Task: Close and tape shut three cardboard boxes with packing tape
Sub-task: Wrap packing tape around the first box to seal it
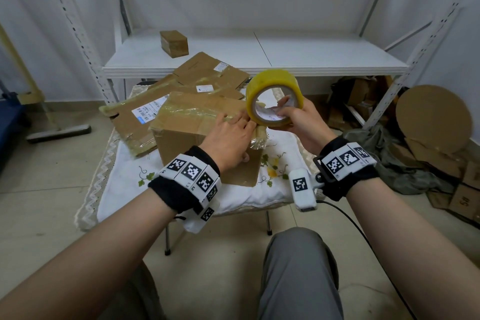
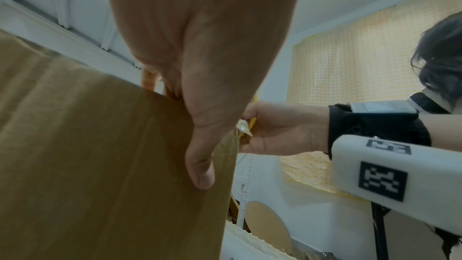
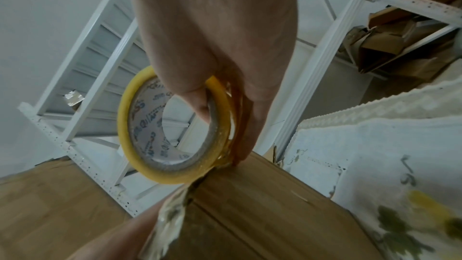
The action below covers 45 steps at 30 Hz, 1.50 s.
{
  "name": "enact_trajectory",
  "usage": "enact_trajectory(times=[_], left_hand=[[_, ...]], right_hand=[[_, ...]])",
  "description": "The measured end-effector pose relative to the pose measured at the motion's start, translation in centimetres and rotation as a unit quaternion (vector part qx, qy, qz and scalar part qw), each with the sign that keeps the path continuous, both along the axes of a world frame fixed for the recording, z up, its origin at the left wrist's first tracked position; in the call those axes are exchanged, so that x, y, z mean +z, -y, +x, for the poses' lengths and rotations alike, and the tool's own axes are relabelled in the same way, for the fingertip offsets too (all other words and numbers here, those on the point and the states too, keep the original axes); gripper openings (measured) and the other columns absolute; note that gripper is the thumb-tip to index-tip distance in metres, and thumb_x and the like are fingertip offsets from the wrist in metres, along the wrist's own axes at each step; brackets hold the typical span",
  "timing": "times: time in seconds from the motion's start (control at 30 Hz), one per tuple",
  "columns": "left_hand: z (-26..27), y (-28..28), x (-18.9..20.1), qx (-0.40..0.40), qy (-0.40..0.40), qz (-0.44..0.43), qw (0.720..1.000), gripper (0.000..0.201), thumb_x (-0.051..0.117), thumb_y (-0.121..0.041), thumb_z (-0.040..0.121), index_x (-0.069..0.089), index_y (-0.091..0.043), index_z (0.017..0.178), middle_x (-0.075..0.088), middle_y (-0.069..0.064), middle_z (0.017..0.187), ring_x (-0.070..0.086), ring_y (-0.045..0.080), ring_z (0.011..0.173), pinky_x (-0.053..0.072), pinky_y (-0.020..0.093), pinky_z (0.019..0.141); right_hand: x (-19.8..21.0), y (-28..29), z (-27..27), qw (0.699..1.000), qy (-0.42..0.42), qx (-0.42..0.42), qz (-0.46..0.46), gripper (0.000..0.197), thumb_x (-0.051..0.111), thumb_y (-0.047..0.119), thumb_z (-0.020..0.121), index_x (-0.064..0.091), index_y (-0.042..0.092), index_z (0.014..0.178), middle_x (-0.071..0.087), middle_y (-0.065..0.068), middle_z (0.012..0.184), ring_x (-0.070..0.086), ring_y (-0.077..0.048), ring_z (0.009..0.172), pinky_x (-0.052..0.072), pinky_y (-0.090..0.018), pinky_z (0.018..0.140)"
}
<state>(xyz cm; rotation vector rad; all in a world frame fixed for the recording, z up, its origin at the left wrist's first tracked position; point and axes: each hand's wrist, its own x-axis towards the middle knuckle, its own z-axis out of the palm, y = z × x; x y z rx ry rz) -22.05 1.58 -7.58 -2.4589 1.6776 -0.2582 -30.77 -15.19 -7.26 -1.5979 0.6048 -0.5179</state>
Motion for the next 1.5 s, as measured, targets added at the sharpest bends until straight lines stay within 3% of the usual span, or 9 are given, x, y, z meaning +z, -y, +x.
enact_trajectory(times=[0.27,0.43,0.63,0.83,1.03,1.17,1.27,1.37,1.5], left_hand=[[-0.1,0.0,0.0,0.003,-0.003,0.008,1.000,0.082,0.070,-0.045,0.085,0.029,-0.013,0.149,0.028,0.008,0.160,0.031,0.022,0.146,0.022,0.048,0.116],[0.1,-0.1,-0.1,0.012,-0.014,0.027,0.999,0.101,0.064,-0.045,0.091,-0.003,-0.009,0.158,0.006,0.008,0.167,0.020,0.023,0.151,0.017,0.049,0.119],[0.2,0.0,-0.1,0.019,-0.031,0.027,0.999,0.107,0.066,-0.044,0.090,-0.010,-0.011,0.157,0.008,0.009,0.167,0.021,0.024,0.151,0.017,0.051,0.119],[0.3,0.2,-0.2,0.015,-0.020,0.035,0.999,0.101,0.064,-0.045,0.092,-0.003,-0.009,0.158,0.007,0.011,0.167,0.022,0.023,0.151,0.016,0.050,0.120],[0.3,0.1,-0.3,0.008,-0.034,0.025,0.999,0.102,0.067,-0.045,0.089,-0.004,-0.022,0.159,0.012,0.010,0.166,0.027,0.026,0.149,0.016,0.053,0.119],[1.3,0.3,1.6,-0.013,-0.069,-0.012,0.997,0.095,0.075,-0.059,0.075,0.026,-0.033,0.152,0.039,-0.002,0.151,0.043,0.022,0.135,0.025,0.047,0.112],[3.6,1.5,3.2,-0.004,-0.133,0.020,0.991,0.109,0.085,-0.062,0.056,0.030,-0.038,0.147,0.024,0.001,0.157,0.021,0.026,0.145,0.020,0.051,0.118],[6.0,2.7,4.8,0.026,-0.163,0.123,0.979,0.144,0.090,-0.062,0.044,0.003,-0.038,0.156,-0.001,0.000,0.166,-0.001,0.029,0.152,0.010,0.060,0.121],[7.2,3.5,6.6,0.072,-0.185,0.212,0.957,0.156,0.091,-0.060,0.040,-0.010,-0.038,0.157,-0.006,-0.005,0.166,0.001,0.027,0.153,0.012,0.056,0.122]], right_hand=[[-0.3,0.5,-0.3,0.999,-0.002,-0.038,-0.002,0.018,0.060,-0.003,0.087,0.058,0.009,0.101,0.069,-0.023,0.114,0.069,-0.034,0.106,0.063,-0.045,0.082],[-0.7,1.5,-1.5,0.995,0.040,-0.094,0.019,0.021,0.056,-0.006,0.082,0.058,0.010,0.095,0.070,-0.011,0.090,0.073,-0.028,0.099,0.060,-0.035,0.068],[-1.5,1.5,-1.5,0.991,0.072,-0.105,0.036,0.022,0.056,-0.009,0.082,0.057,0.011,0.091,0.069,-0.010,0.089,0.072,-0.024,0.091,0.058,-0.034,0.065],[-2.6,2.5,-2.9,0.986,0.066,-0.077,0.130,0.024,0.055,-0.013,0.083,0.057,0.010,0.085,0.072,-0.012,0.088,0.072,-0.027,0.090,0.061,-0.037,0.068],[-5.0,3.1,-2.9,0.958,0.094,-0.027,0.271,0.027,0.049,-0.015,0.092,0.052,0.012,0.089,0.074,-0.017,0.098,0.073,-0.029,0.104,0.062,-0.043,0.081],[-7.2,3.0,-2.8,0.951,0.084,-0.017,0.296,0.031,0.052,-0.010,0.094,0.052,0.008,0.119,0.068,-0.024,0.126,0.072,-0.031,0.108,0.062,-0.036,0.073],[-8.3,2.8,-2.8,0.941,0.095,-0.004,0.326,0.032,0.052,-0.009,0.096,0.053,0.006,0.124,0.067,-0.024,0.128,0.072,-0.032,0.107,0.063,-0.037,0.074],[-8.9,2.4,-2.6,0.926,0.109,-0.002,0.362,0.021,0.051,-0.008,0.096,0.052,0.008,0.110,0.065,-0.025,0.130,0.071,-0.034,0.109,0.064,-0.040,0.076],[-9.5,2.3,-2.1,0.911,0.127,0.005,0.392,0.036,0.052,-0.007,0.096,0.046,0.011,0.126,0.066,-0.026,0.128,0.071,-0.036,0.109,0.063,-0.038,0.073]])
